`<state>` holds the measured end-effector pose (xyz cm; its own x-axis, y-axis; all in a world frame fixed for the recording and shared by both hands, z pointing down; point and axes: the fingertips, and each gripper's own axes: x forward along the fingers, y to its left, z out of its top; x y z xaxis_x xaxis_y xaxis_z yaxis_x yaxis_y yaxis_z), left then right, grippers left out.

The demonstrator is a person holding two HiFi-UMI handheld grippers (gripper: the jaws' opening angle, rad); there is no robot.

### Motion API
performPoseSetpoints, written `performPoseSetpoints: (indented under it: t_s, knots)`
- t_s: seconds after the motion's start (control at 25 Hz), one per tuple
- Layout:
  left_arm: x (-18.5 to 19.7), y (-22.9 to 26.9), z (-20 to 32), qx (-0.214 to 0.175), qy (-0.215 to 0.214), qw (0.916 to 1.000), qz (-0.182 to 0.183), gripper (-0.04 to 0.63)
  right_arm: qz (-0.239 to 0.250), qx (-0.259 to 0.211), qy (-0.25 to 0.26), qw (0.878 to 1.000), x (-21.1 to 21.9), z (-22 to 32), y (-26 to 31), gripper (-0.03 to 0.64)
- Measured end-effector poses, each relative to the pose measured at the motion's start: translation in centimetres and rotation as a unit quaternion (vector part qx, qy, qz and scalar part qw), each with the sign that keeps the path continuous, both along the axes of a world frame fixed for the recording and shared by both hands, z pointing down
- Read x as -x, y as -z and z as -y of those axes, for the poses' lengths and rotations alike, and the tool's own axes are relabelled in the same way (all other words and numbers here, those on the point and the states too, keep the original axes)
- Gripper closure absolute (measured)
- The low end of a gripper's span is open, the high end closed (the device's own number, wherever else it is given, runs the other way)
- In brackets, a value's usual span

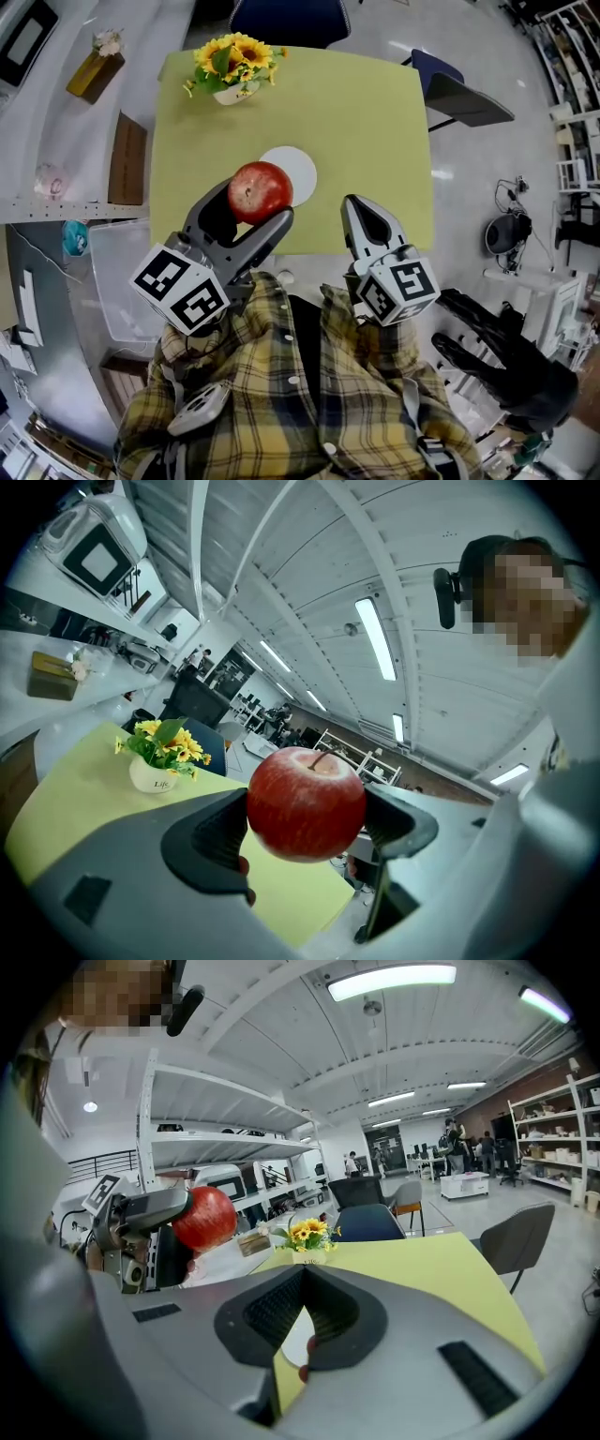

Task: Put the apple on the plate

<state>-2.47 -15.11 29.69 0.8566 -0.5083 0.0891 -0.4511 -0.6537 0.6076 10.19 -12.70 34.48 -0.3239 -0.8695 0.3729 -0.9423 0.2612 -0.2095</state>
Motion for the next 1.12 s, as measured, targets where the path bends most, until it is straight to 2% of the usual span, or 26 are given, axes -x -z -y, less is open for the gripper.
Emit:
performPoseSetpoints:
  t_s: [0.24, 0.64, 1.12]
  knots:
    - [0.4, -0.6, 3.5, 0.008, -0.014, 0.9999, 0.003, 0.201, -0.001, 0.011, -0.009, 1.000, 0.7, 3.4, -0.6, 0.620]
    - [-0.4, -1.5, 5.6, 0.026, -0.031, 0.9991, 0.012, 0.201, -0.002, 0.029, -0.018, 0.999, 0.5, 5.2, -1.2, 0.620]
    - [-2.4, -1.1, 6.5, 0.017, 0.004, 0.9993, 0.032, 0.201, -0.004, 0.019, 0.011, 1.000, -2.3, 7.0, 0.0, 0.620]
